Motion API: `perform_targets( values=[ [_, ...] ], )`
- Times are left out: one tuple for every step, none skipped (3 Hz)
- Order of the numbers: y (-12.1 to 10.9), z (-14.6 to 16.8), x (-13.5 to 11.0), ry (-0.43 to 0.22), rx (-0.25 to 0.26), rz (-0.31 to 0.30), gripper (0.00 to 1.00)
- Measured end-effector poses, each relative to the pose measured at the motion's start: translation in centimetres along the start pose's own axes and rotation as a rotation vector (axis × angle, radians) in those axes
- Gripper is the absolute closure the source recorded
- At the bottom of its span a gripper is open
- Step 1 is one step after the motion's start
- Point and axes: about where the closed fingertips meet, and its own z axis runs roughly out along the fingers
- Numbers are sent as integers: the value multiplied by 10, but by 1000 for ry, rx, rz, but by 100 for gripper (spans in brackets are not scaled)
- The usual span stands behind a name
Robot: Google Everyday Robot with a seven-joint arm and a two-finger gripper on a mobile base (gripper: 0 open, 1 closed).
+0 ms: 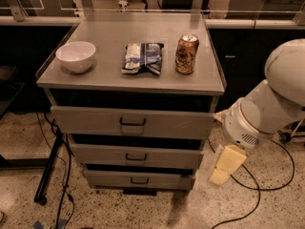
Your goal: Open top drawer
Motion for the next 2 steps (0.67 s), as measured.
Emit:
perform_targets(
  values=[
    [-1, 28, -4, -18, 28, -4, 0],
    [-39, 82, -30, -88, 74, -37, 0]
  ],
)
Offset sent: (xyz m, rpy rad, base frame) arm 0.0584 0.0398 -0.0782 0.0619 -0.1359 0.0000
